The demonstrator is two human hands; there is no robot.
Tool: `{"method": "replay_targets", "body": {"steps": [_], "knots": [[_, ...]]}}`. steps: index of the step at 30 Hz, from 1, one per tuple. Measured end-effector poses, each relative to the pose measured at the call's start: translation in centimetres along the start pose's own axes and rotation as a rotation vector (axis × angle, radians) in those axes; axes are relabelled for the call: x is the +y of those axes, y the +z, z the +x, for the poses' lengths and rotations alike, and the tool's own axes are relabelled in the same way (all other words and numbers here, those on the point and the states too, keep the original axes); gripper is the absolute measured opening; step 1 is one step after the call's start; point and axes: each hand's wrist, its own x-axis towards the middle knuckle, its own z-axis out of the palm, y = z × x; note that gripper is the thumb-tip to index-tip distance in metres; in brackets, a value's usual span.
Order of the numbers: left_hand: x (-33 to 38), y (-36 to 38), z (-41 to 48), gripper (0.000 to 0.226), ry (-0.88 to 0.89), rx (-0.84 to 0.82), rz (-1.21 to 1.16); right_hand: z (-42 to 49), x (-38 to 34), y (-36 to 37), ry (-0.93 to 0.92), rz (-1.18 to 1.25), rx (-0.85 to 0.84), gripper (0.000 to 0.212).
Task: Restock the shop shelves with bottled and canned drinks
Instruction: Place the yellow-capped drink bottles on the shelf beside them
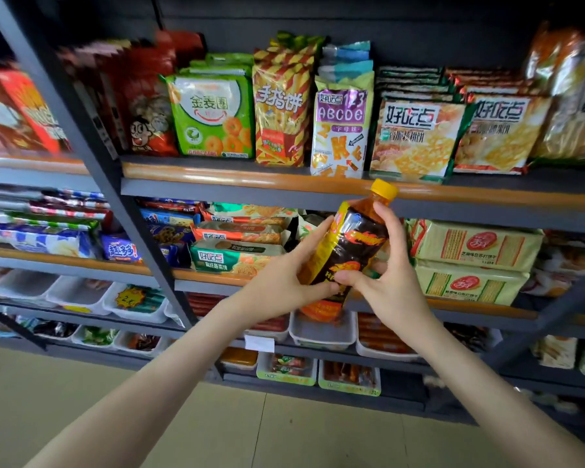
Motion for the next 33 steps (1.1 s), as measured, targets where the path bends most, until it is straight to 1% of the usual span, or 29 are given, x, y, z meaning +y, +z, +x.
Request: {"method": "replay_targets", "body": {"steps": [2, 4, 5, 8, 10, 12, 13, 15, 16, 17, 18, 20, 21, 23, 25, 28, 30, 33], "knots": [[1.2, -2.3, 0.2, 0.082, 0.125, 0.012, -0.032, 1.8, -2.3, 0.0, -0.116, -0.025, 0.023, 0.097], [2.7, -5.0, 0.6, 0.069, 0.259, 0.061, 0.034, 3.7, -4.9, -0.2, -0.249, -0.053, 0.066, 0.099], [3.5, -6.7, 0.8, 0.062, 0.306, 0.126, 0.109, 4.9, -6.5, -0.3, -0.322, -0.056, 0.1, 0.096], [6.6, -12.4, 2.2, 0.046, 0.464, 0.388, 0.44, 8.9, -11.5, -1.1, -0.565, -0.046, 0.184, 0.08], [9.2, -16.0, 3.9, 0.044, 0.567, 0.519, 0.615, 12.2, -14.6, -1.9, -0.752, -0.13, 0.291, 0.087], [11.9, -18.9, 6.0, 0.046, 0.663, 0.652, 0.773, 15.7, -17.6, -2.7, -0.933, -0.23, 0.375, 0.103], [13.3, -20.0, 7.0, 0.047, 0.685, 0.708, 0.828, 17.4, -19.0, -3.2, -1.023, -0.306, 0.407, 0.107], [15.5, -21.7, 9.0, 0.049, 0.699, 0.782, 0.895, 20.5, -21.1, -4.2, -1.174, -0.435, 0.439, 0.103], [16.3, -22.4, 10.0, 0.049, 0.71, 0.815, 0.936, 21.8, -22.0, -4.6, -1.22, -0.45, 0.427, 0.097], [17.0, -23.1, 11.0, 0.048, 0.724, 0.843, 0.987, 23.1, -22.5, -4.9, -1.232, -0.454, 0.398, 0.092], [17.4, -23.8, 12.1, 0.048, 0.739, 0.863, 1.04, 24.3, -22.9, -5.3, -1.239, -0.464, 0.37, 0.093], [18.1, -25.3, 13.9, 0.045, 0.754, 0.894, 1.129, 26.6, -23.5, -6.1, -1.248, -0.526, 0.357, 0.11], [18.3, -26.1, 14.8, 0.045, 0.76, 0.913, 1.171, 27.6, -23.6, -6.7, -1.234, -0.575, 0.328, 0.11], [18.8, -27.5, 16.2, 0.046, 0.769, 0.944, 1.251, 29.6, -23.7, -7.9, -1.175, -0.662, 0.237, 0.102], [19.3, -28.7, 17.4, 0.049, 0.757, 0.945, 1.325, 31.2, -23.9, -8.8, -1.069, -0.682, 0.103, 0.101], [20.0, -29.9, 18.6, 0.055, 0.684, 0.913, 1.414, 33.1, -23.8, -9.3, -0.817, -0.611, -0.029, 0.108], [20.4, -30.4, 19.1, 0.057, 0.663, 0.892, 1.396, 34.6, -23.6, -9.4, -0.691, -0.595, -0.067, 0.105], [20.7, -31.5, 19.7, 0.055, 0.704, 0.809, 1.347, 37.5, -23.0, -9.2, -0.523, -0.582, -0.084, 0.097]]}}
